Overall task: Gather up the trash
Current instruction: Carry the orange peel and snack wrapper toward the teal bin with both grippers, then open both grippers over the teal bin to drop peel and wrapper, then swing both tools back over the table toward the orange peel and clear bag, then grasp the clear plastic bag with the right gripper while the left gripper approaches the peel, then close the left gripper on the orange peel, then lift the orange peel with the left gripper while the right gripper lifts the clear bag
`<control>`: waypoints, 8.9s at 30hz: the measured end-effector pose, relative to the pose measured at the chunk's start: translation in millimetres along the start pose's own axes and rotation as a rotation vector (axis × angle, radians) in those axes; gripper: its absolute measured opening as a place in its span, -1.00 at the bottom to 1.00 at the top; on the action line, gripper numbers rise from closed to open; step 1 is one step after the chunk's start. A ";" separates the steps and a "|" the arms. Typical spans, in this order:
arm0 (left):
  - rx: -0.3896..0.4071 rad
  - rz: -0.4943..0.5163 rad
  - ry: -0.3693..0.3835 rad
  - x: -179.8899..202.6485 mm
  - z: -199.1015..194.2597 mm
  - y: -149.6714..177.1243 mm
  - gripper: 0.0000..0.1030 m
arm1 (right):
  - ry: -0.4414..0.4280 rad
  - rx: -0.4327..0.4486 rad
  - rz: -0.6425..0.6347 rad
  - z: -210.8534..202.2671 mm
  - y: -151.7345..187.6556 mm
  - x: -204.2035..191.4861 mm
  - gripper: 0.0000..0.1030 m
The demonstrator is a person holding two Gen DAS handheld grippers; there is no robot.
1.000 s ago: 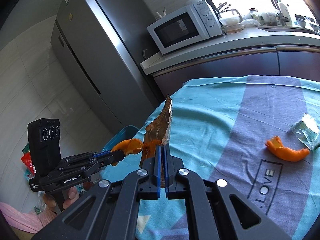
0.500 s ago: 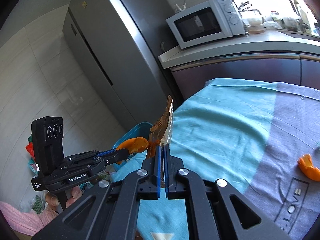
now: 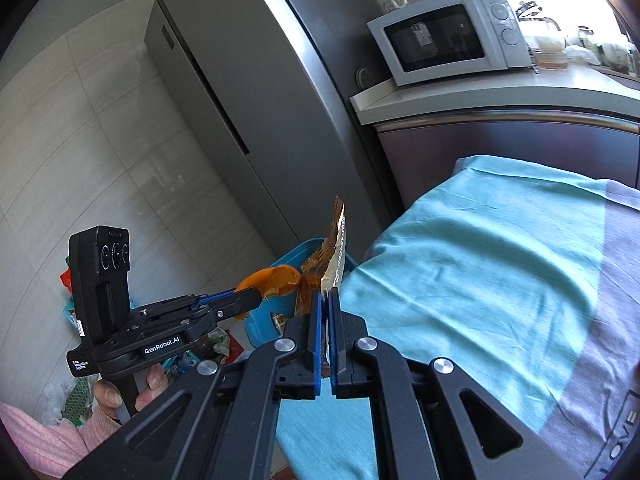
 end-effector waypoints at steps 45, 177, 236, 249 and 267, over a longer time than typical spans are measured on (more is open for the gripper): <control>-0.066 -0.158 -0.233 -115.6 48.1 20.6 -0.70 | -0.021 -0.173 0.019 126.2 8.2 -29.1 -0.96; -0.420 0.158 0.516 346.3 209.5 69.6 -0.44 | 0.543 0.062 0.232 -195.9 31.3 243.4 -0.36; -0.378 0.192 0.448 321.5 189.4 79.8 -0.73 | 0.501 0.154 0.252 -200.8 33.9 208.2 -0.36; -0.277 0.196 0.406 283.1 144.2 58.2 -0.73 | 0.450 0.182 0.223 -194.7 26.6 183.8 -0.36; -0.189 0.181 0.296 211.4 95.9 40.5 -0.73 | 0.344 0.164 0.168 -157.4 22.1 140.8 -0.36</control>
Point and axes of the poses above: each gripper's, at about its wrist camera, not at the fingertips, and z roughly the way its jaws point, x to its right, y to its underside, the point moved 4 cm from there along z, roughly the way its jaws point, and after that the axes turned 12 degrees about x, right-handed, at the moved point
